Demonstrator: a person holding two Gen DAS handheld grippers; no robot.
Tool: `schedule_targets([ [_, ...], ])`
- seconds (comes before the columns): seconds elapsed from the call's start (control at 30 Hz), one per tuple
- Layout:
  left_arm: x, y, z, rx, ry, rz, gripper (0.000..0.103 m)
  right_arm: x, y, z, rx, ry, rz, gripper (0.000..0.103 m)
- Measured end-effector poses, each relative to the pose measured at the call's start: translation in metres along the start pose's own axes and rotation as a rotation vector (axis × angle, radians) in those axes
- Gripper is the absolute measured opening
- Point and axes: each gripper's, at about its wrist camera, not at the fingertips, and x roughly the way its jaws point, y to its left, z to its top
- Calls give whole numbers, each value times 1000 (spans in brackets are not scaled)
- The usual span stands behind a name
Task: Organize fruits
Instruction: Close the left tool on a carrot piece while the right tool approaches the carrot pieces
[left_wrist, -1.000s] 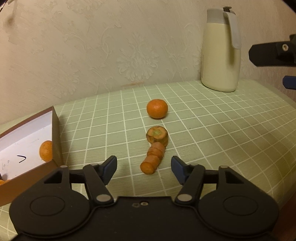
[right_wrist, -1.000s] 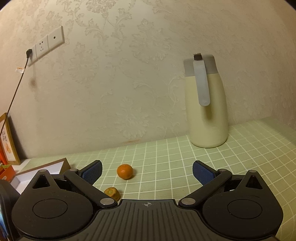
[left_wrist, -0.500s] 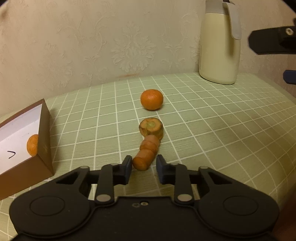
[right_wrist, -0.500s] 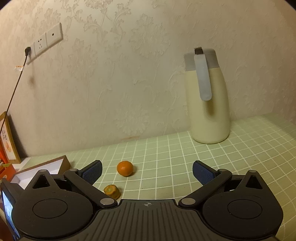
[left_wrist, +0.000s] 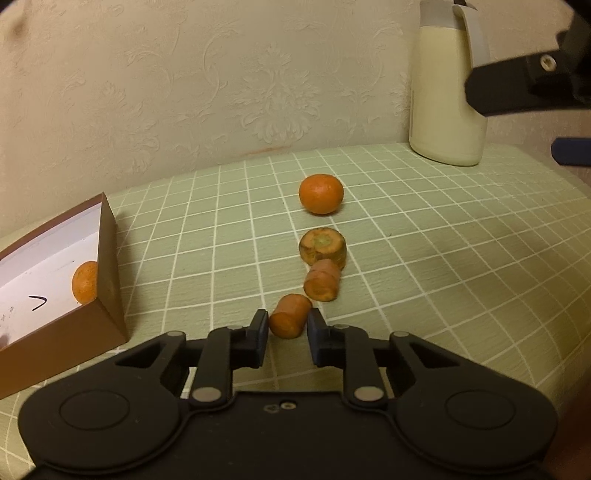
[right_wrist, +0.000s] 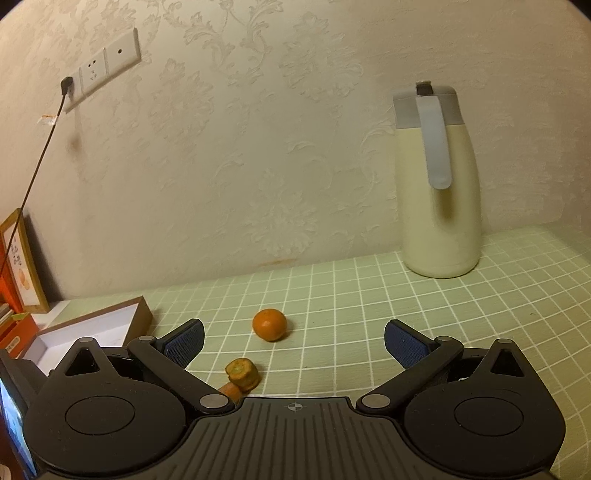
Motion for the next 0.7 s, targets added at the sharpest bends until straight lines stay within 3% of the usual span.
schedule_targets([
  [0.07,0,-1,0,8,-2,24,27,0,2,0,-6,0,-2,103],
  [0.2,2,3,1,-18,2,11,32,1,2,-1,-3,5,-4,103],
  [0.33,4,2,0,-19,-9,-11,16,4,2,-2,-8,19,-4,103],
  [0.7,2,21,-4,-66,-3,55,12,22,10,-9,-12,61,-1,102],
])
